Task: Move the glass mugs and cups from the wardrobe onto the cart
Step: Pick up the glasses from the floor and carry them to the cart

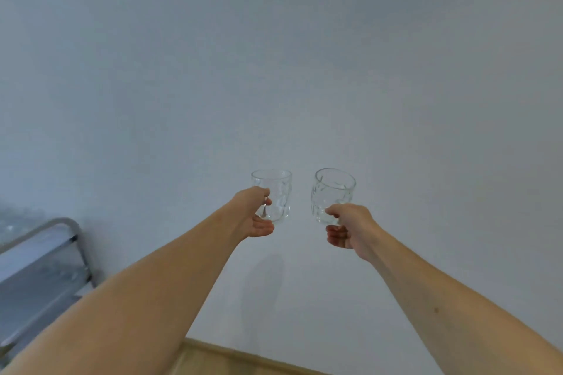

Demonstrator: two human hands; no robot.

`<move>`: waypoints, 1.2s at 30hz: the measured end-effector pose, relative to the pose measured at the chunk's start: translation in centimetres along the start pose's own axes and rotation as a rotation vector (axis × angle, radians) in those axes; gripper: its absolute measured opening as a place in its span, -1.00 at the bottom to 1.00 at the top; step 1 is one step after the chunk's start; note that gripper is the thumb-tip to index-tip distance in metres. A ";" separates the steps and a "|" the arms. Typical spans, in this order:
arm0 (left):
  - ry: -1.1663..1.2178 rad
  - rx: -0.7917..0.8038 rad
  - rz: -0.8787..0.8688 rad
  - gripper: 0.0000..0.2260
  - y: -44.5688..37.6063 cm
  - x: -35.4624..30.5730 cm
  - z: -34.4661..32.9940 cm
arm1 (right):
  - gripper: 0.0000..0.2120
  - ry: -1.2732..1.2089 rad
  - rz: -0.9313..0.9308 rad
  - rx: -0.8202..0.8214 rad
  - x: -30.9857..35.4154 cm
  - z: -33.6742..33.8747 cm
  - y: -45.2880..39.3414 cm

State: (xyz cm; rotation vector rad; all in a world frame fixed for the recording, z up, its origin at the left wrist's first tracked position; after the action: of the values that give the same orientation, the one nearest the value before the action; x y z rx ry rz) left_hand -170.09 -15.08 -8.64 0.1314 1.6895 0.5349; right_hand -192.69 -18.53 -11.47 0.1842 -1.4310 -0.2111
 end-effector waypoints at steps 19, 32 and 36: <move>0.283 -0.703 -0.008 -0.73 -2.0 -3.9 40.6 | -0.86 0.198 0.046 0.744 5.6 -47.6 -4.4; 0.433 -1.039 0.077 -0.74 2.6 0.7 61.2 | -0.89 0.355 0.016 1.017 2.8 -70.9 1.4; 0.469 -1.041 0.083 -0.75 3.7 1.7 67.6 | -0.88 0.376 0.013 1.049 1.3 -77.1 4.2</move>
State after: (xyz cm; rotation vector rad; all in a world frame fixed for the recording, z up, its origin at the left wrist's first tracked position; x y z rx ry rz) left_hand -106.49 7.21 -15.07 -0.7258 1.6375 1.5212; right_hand -115.97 -14.84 -19.28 1.0125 -1.0443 0.5842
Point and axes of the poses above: each hand's wrist, its own y-axis away from the middle knuckle, its own z-axis out of the back of the hand, x = y × z, the point moved 3 cm from there along -y, towards the middle knuckle, and after that the axes turned 7 degrees about y, right-handed, at the moved point
